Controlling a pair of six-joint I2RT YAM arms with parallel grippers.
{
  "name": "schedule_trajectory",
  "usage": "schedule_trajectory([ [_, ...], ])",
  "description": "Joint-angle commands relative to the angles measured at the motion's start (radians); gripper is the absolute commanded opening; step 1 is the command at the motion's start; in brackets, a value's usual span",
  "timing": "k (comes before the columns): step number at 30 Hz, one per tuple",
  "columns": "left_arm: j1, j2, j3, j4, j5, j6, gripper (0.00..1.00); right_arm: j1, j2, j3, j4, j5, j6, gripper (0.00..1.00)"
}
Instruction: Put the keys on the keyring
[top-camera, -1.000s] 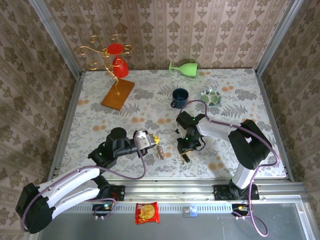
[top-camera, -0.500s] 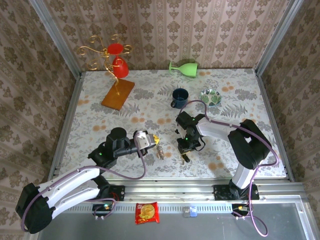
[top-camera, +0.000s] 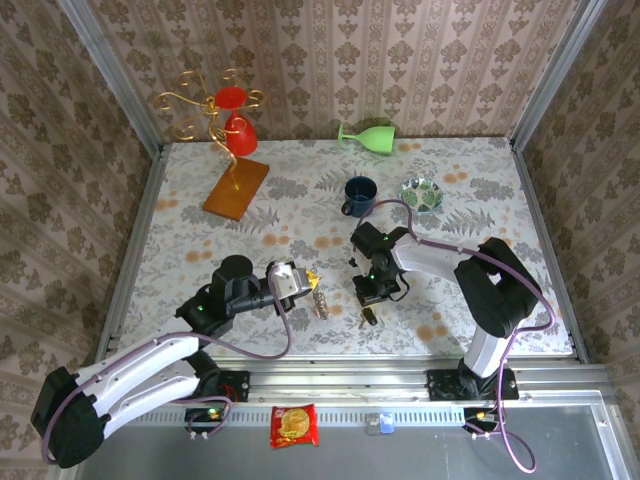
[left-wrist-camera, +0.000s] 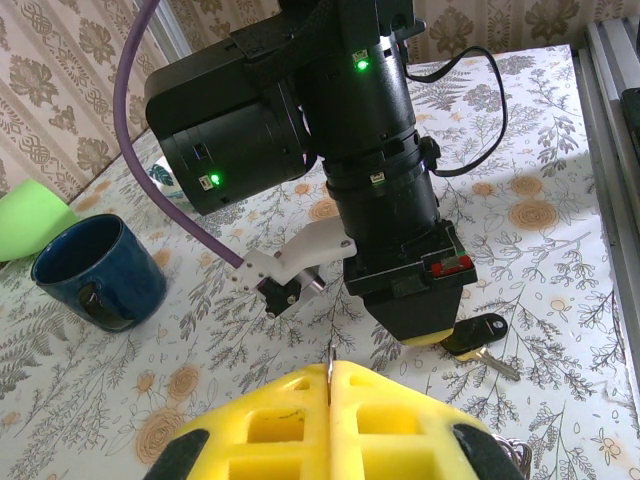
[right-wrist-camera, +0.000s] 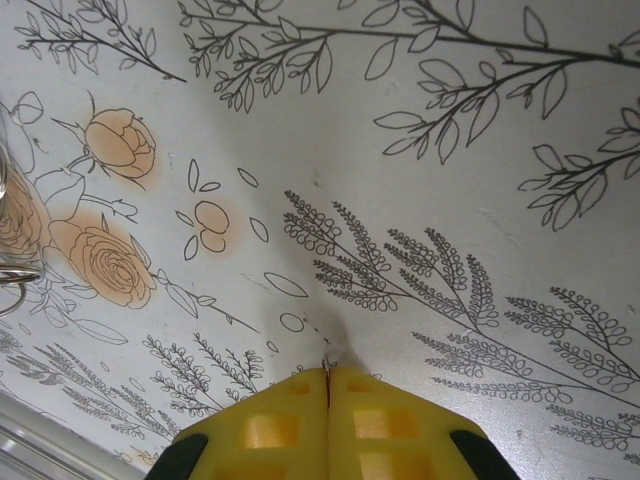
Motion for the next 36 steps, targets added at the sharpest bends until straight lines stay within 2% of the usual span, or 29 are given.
schedule_trajectory([
  [1, -0.005, -0.018, 0.023, 0.006, -0.008, 0.015, 0.0, 0.009, -0.039, 0.015, -0.005, 0.011, -0.018, 0.0],
  [6, -0.005, -0.014, 0.03, 0.0, -0.011, 0.008, 0.0, 0.015, -0.148, -0.027, 0.057, 0.046, -0.049, 0.0],
  [16, -0.006, -0.012, 0.041, 0.018, -0.049, -0.062, 0.0, 0.033, -0.476, -0.209, 0.367, 0.05, -0.135, 0.0],
  [20, -0.006, -0.014, 0.053, -0.001, -0.061, -0.087, 0.0, 0.079, -0.597, -0.277, 0.482, 0.096, -0.258, 0.0],
  [24, -0.006, -0.014, 0.074, -0.041, -0.065, -0.107, 0.0, 0.134, -0.701, -0.33, 0.609, 0.15, -0.456, 0.0],
  [32, -0.008, -0.005, 0.11, -0.094, -0.085, -0.185, 0.0, 0.2, -0.7, -0.277, 0.676, 0.241, -0.724, 0.0],
  [36, -0.008, 0.012, 0.119, -0.102, -0.068, -0.197, 0.0, 0.206, -0.679, -0.251, 0.681, 0.191, -0.718, 0.0],
])
